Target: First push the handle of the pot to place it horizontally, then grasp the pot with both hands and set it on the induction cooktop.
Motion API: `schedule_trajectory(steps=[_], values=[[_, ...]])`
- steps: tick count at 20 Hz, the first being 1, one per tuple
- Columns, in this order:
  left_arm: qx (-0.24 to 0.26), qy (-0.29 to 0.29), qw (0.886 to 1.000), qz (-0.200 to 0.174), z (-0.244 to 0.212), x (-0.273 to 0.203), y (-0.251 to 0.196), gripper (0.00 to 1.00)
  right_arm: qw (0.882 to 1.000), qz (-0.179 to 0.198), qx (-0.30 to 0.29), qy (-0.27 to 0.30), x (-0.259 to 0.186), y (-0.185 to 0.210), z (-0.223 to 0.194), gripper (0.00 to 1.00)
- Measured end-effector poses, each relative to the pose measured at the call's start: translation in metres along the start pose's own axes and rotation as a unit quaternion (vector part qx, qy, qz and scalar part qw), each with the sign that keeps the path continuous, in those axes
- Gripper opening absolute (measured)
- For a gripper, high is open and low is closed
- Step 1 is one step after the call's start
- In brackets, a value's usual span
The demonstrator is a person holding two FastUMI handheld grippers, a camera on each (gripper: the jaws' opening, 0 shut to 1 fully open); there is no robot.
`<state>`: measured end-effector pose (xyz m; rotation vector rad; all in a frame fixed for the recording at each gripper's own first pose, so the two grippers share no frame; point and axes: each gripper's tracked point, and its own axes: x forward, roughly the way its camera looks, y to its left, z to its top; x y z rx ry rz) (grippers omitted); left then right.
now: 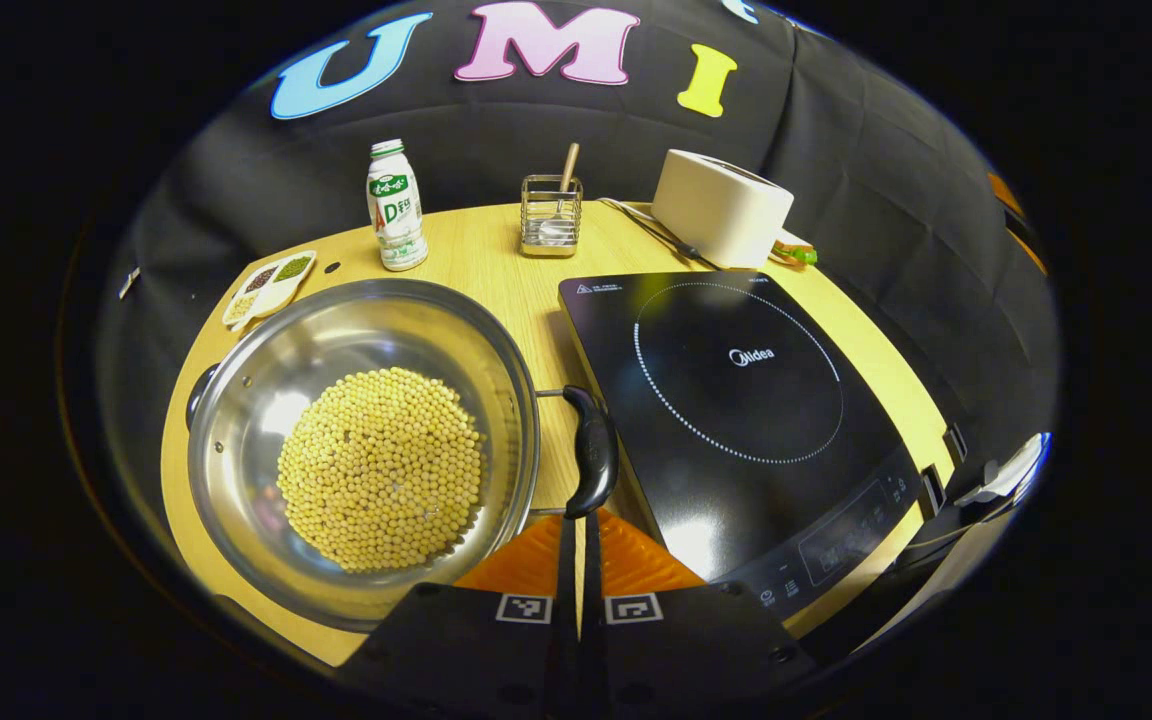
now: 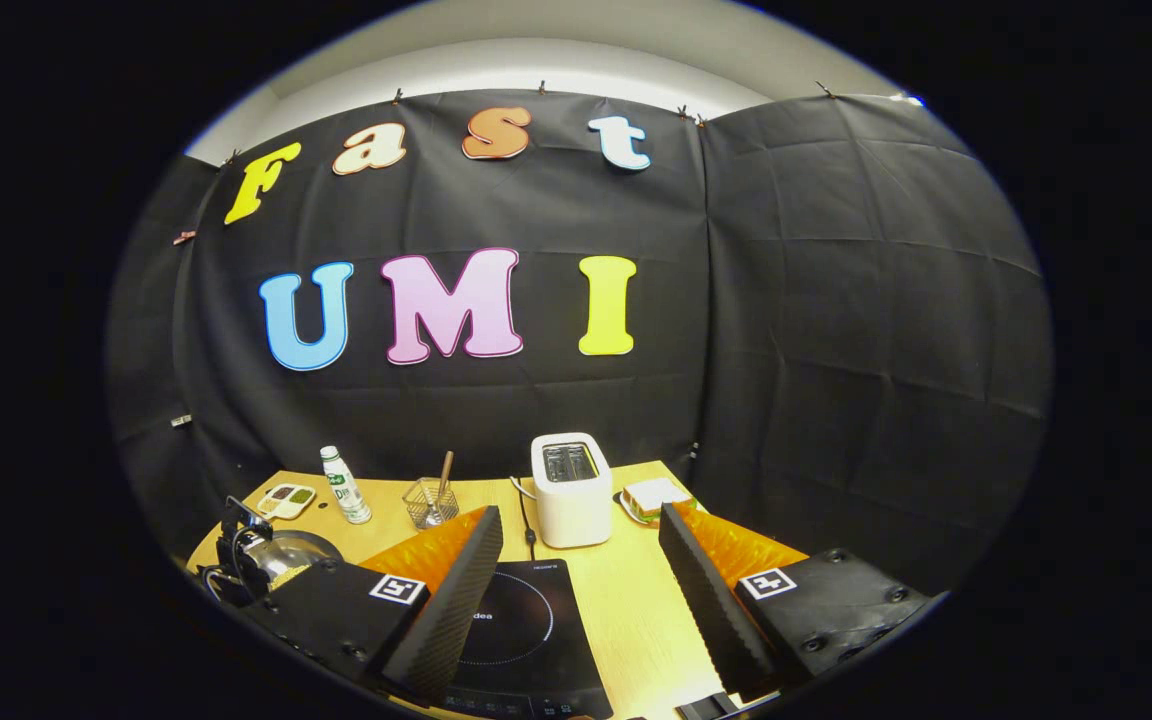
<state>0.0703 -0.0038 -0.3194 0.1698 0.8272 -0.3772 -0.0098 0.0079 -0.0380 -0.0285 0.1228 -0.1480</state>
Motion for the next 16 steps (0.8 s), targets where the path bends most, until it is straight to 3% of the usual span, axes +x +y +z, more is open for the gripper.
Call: schedule_trajectory(steps=[16], values=[[-0.027,-0.026,0.999,-0.018,0.038,0.02,0.007,0.05,1.0,-0.019,-0.003,0.006,0.001,-0.009,-0.004,0.98]])
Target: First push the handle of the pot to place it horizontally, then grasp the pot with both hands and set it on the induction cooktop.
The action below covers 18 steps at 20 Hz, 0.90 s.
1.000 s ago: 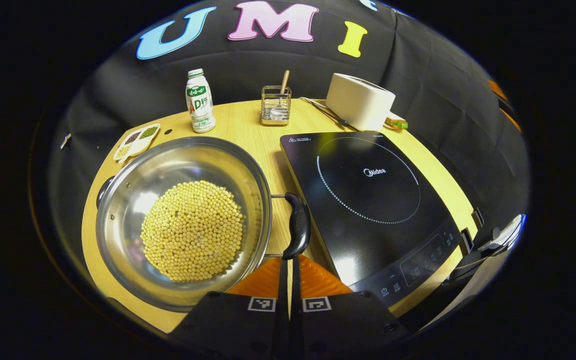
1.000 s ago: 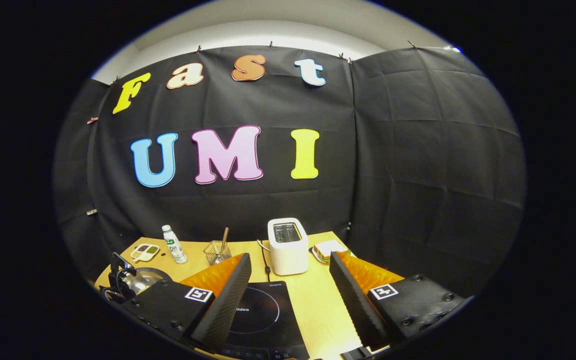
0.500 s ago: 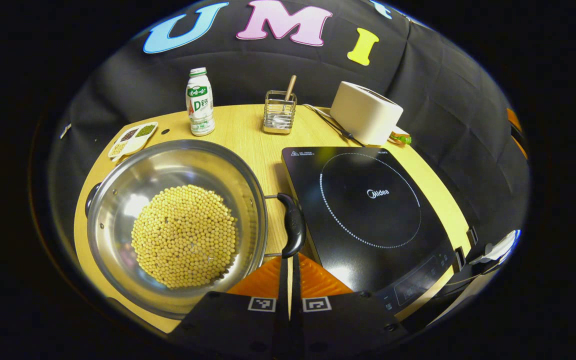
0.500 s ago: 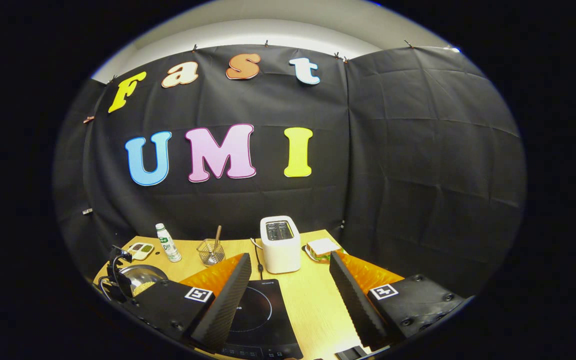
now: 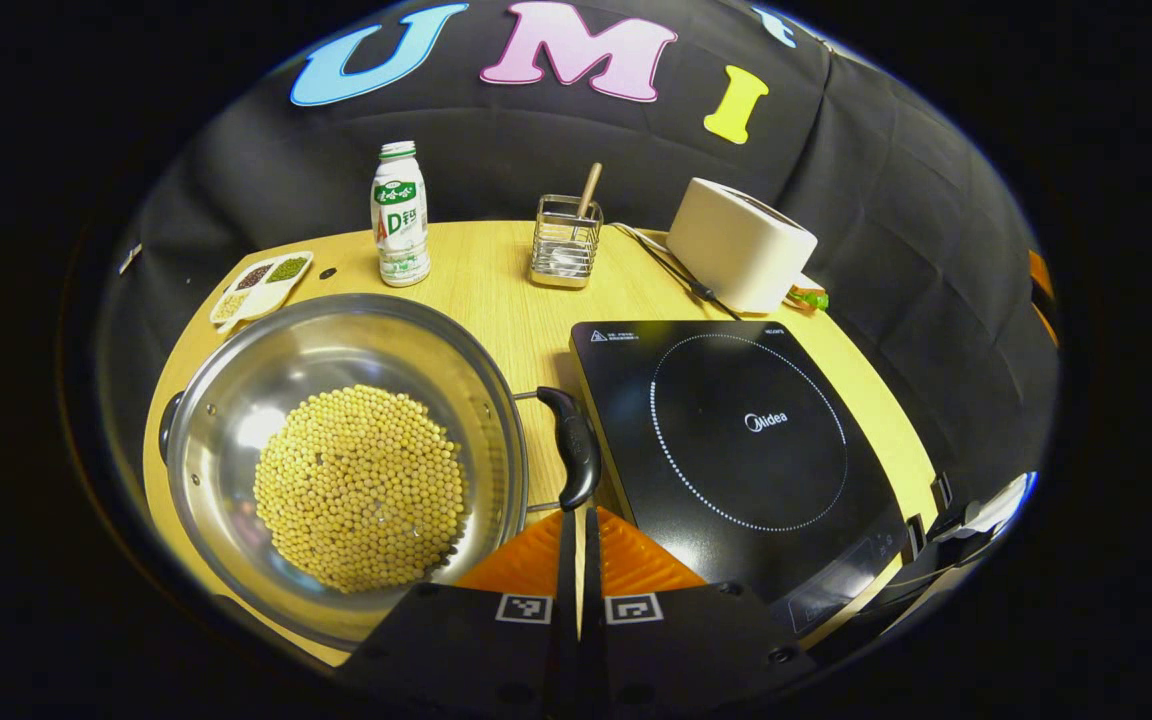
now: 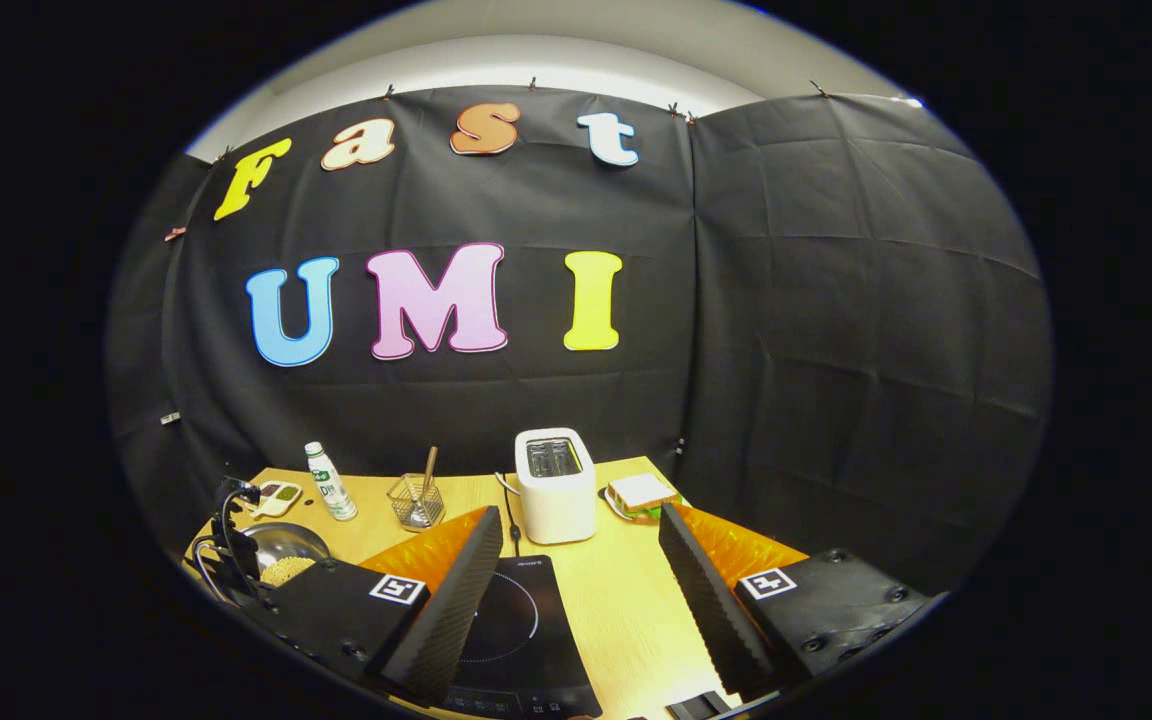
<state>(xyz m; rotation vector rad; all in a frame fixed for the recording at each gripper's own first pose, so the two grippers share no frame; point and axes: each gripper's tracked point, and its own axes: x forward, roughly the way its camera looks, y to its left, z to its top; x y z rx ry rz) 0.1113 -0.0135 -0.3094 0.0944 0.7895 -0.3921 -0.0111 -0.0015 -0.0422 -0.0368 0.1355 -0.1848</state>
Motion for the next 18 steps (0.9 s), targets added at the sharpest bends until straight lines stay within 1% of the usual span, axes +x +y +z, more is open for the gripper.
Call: schedule_trajectory(steps=[4,6,9,10,12,14,15,16,18], values=[[0.001,-0.011,1.0,0.001,0.003,-0.005,0.003,0.05,1.0,0.003,0.0,0.007,-0.002,0.005,-0.004,0.98],[0.013,-0.038,0.999,-0.01,0.011,-0.016,-0.004,0.05,1.0,0.011,0.003,0.014,-0.002,0.012,-0.009,0.98],[0.029,-0.086,0.996,-0.011,0.027,-0.042,-0.005,0.05,0.999,0.03,0.008,0.03,-0.001,0.029,-0.019,0.98],[0.026,-0.103,0.994,-0.008,0.034,-0.052,-0.003,0.05,0.999,0.039,0.009,0.033,0.0,0.037,-0.022,0.98],[0.008,-0.132,0.991,-0.002,0.048,-0.078,0.008,0.09,0.997,0.059,0.005,0.048,0.004,0.057,-0.033,0.98],[-0.005,-0.159,0.987,0.012,0.062,-0.103,0.028,0.24,0.994,0.084,0.0,0.065,0.008,0.083,-0.045,0.98],[-0.005,-0.172,0.985,0.025,0.068,-0.114,0.043,0.33,0.993,0.096,-0.002,0.071,0.011,0.097,-0.049,0.99],[-0.005,-0.185,0.982,0.041,0.074,-0.127,0.059,0.37,0.991,0.11,-0.003,0.077,0.014,0.112,-0.051,0.98],[-0.006,-0.203,0.977,0.069,0.08,-0.146,0.09,0.67,0.986,0.139,-0.003,0.086,0.021,0.147,-0.055,0.99]])
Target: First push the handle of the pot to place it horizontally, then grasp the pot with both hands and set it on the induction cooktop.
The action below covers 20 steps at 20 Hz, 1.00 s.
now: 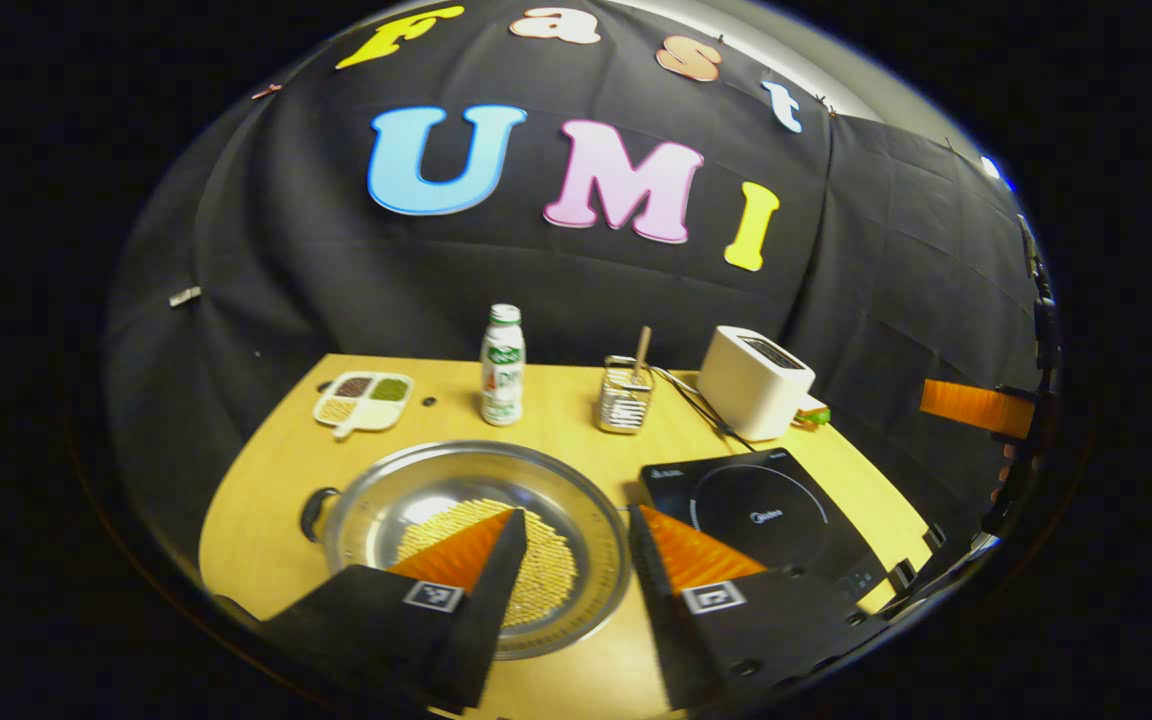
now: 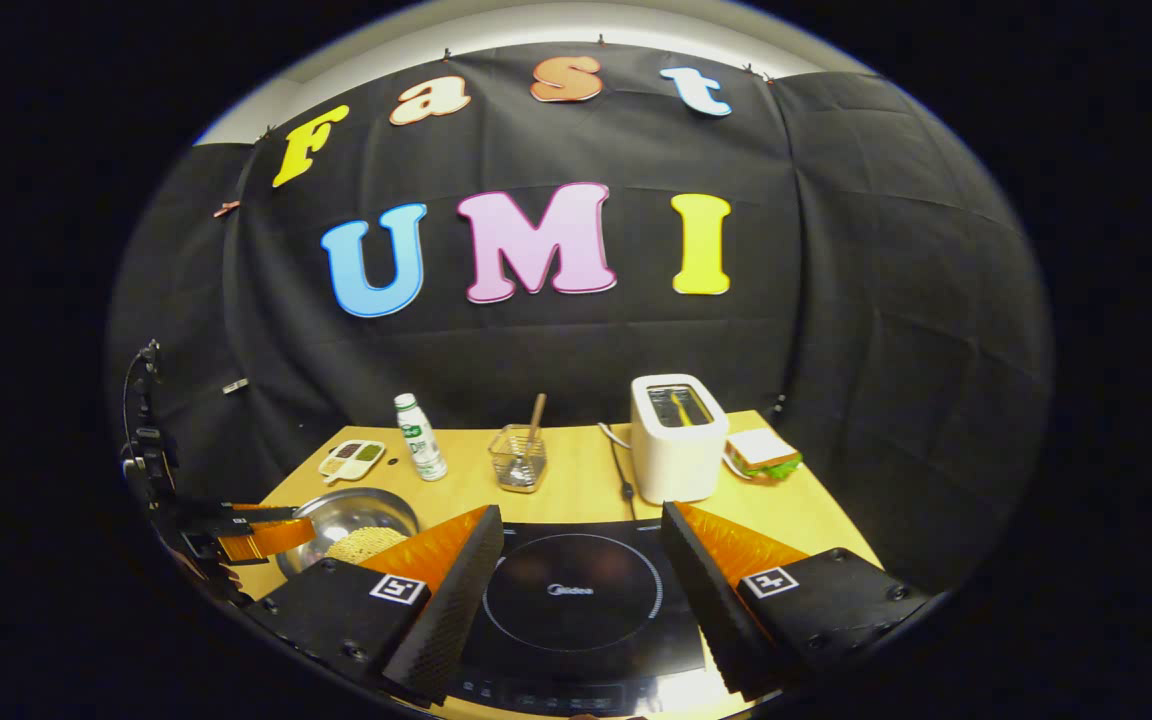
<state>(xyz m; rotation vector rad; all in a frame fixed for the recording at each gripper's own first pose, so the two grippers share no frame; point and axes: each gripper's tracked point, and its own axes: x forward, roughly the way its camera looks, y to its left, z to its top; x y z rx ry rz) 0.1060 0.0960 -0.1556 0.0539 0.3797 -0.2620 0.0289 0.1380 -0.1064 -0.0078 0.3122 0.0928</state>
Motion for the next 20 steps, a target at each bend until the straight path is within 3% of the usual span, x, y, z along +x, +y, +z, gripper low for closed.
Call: schedule_trajectory(steps=[2,9,13,20], values=[[0.013,-0.008,1.0,0.023,0.007,-0.008,0.03,0.98,1.0,0.028,-0.002,0.008,0.016,0.03,-0.001,0.98],[0.041,-0.016,0.996,0.082,0.015,-0.008,0.132,0.95,0.991,0.104,-0.012,0.087,0.068,0.129,-0.045,0.99],[0.028,0.001,0.996,0.085,0.002,0.005,0.172,0.95,0.983,0.103,-0.002,0.153,0.09,0.163,-0.084,0.99],[-0.009,0.03,0.998,0.057,-0.028,0.031,0.194,0.95,0.969,0.088,-0.009,0.229,0.126,0.171,-0.144,0.99]])
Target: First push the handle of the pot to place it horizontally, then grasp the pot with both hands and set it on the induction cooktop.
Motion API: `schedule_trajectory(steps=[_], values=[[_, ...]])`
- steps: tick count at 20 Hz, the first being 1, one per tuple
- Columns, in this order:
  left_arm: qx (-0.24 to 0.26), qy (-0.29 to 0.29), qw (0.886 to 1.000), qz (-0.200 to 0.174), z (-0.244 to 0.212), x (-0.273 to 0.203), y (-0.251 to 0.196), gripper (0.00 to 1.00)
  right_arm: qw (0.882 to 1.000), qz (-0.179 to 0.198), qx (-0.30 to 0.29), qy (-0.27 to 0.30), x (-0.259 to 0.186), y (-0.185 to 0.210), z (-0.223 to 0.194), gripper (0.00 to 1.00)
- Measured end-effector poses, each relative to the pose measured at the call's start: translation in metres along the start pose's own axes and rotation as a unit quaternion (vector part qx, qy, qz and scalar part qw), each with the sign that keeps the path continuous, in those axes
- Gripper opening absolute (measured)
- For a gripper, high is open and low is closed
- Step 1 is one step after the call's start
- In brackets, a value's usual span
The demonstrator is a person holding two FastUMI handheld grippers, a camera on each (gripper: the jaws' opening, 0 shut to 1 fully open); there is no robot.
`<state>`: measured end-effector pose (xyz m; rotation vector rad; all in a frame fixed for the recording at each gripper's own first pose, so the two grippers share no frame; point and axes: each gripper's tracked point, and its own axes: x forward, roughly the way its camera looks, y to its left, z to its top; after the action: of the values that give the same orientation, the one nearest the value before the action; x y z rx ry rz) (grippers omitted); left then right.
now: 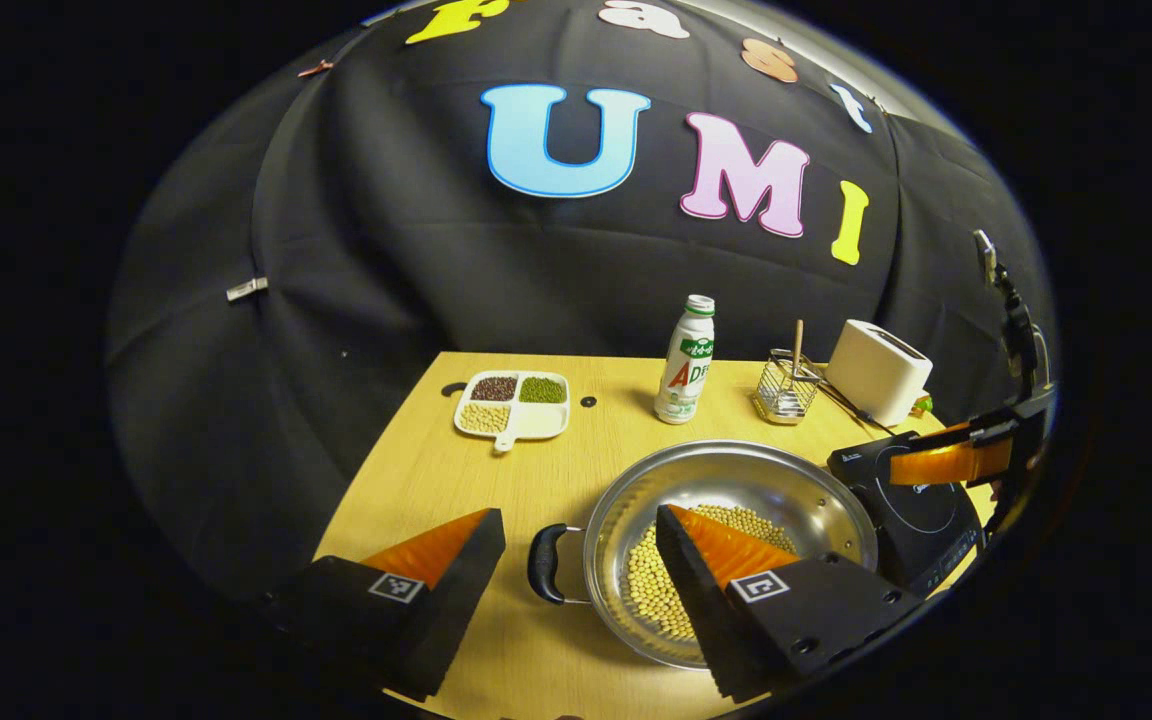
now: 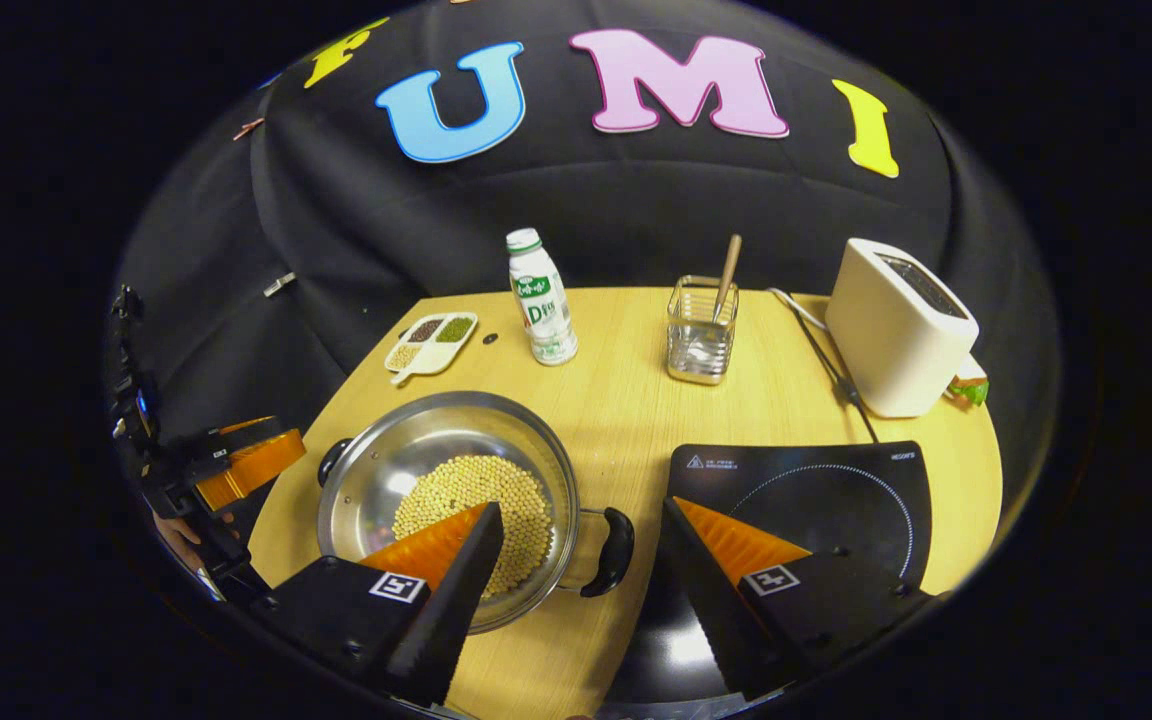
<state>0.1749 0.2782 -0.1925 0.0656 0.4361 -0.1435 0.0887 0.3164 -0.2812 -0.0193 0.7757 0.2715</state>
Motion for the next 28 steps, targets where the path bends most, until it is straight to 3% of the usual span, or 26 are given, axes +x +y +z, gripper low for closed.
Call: schedule_trajectory(steps=[7,15,16,17,18,20,22,26,27,28], values=[[-0.027,0.021,0.999,-0.026,-0.021,0.026,-0.003,0.95,0.998,-0.002,0.035,0.045,0.044,-0.003,-0.04,0.99],[-0.053,0.072,0.994,-0.056,-0.051,0.046,-0.001,0.96,0.997,0.009,0.048,0.058,0.064,0.008,-0.049,0.99],[-0.056,0.075,0.994,-0.057,-0.053,0.049,0.0,0.95,0.997,0.008,0.04,0.061,0.065,0.008,-0.051,0.98],[-0.058,0.078,0.994,-0.058,-0.056,0.05,0.0,0.94,0.998,0.004,0.036,0.057,0.066,0.008,-0.05,0.89],[-0.06,0.08,0.993,-0.059,-0.058,0.052,0.0,0.94,0.998,-0.006,0.032,0.06,0.069,0.006,-0.051,0.97],[-0.061,0.088,0.992,-0.059,-0.064,0.057,0.003,0.93,0.997,-0.02,0.03,0.065,0.074,0.002,-0.055,0.88],[-0.06,0.098,0.992,-0.052,-0.069,0.062,0.009,0.89,0.996,-0.022,0.039,0.078,0.083,0.003,-0.06,0.77],[-0.045,0.106,0.993,-0.038,-0.074,0.071,0.021,0.72,0.993,-0.031,0.064,0.094,0.09,0.001,-0.068,0.68],[-0.044,0.106,0.993,-0.036,-0.075,0.072,0.023,0.63,0.993,-0.03,0.07,0.093,0.093,0.001,-0.067,0.67],[-0.047,0.107,0.992,-0.039,-0.076,0.075,0.023,0.63,0.992,-0.028,0.073,0.098,0.092,0.002,-0.067,0.65]])
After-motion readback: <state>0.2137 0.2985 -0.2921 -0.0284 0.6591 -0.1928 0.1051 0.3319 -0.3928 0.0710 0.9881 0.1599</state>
